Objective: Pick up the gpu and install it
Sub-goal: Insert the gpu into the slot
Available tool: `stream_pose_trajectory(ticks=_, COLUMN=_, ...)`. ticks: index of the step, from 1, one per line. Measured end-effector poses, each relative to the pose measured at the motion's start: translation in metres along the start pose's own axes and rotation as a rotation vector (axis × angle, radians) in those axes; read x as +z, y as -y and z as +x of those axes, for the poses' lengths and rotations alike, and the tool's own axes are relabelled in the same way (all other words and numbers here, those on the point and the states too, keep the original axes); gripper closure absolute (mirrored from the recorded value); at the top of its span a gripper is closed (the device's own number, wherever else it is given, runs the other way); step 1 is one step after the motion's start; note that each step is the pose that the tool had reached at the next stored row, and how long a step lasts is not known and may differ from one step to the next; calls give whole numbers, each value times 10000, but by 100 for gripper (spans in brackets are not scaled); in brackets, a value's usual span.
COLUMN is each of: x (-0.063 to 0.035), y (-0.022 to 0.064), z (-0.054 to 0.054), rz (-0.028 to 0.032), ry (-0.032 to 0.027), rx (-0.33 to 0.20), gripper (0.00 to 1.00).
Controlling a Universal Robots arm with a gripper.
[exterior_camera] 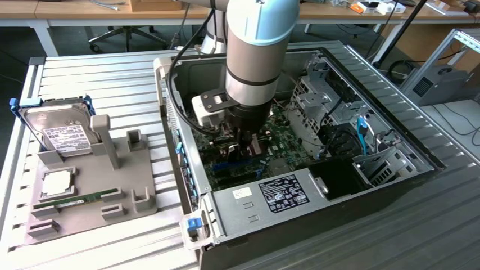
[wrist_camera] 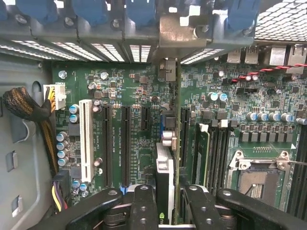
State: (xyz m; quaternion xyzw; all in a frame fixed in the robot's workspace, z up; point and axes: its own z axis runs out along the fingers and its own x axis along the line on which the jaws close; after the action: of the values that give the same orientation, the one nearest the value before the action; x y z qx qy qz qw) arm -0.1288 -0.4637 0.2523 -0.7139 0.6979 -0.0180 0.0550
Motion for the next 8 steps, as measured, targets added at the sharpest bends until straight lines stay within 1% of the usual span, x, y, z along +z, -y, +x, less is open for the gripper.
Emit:
stream_pose_trajectory(ticks=5, x=0, y=0, z=4, rz=8, ry=-20, rx=135, gripper=73)
stream_pose_trajectory(ticks=6, x=1, y=1, z=4, rz=8, ry=-36, rx=139, gripper=73)
stream_pose_trajectory(ticks=8, x=0, y=1, z=5, rz=5, ry=-101, rx=145, gripper=73)
